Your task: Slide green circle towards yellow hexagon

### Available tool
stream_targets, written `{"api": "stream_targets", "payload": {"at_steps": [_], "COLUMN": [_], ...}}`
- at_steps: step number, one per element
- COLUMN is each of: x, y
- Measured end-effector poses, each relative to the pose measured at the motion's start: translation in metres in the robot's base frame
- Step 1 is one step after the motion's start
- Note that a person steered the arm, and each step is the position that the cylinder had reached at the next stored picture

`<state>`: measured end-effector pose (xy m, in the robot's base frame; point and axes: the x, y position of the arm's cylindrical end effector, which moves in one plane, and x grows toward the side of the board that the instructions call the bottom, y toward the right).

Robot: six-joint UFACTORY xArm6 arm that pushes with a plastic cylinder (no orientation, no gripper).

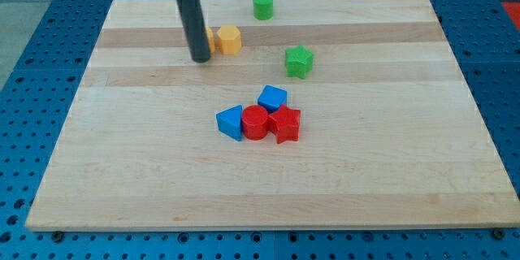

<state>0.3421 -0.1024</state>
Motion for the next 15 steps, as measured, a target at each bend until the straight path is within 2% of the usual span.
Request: {"api": "stream_targets", "payload": {"at_steps": [1,4,5,6,7,9,10,13,15], "x": [-0.001,0.036,0.002,-0.084,-0.148,-0.151,-0.15,-0.149,-0.124], "y": [0.009,-0.077,-0.083,-0.075,-0.046,-0.026,0.035,0.14,0.115]}}
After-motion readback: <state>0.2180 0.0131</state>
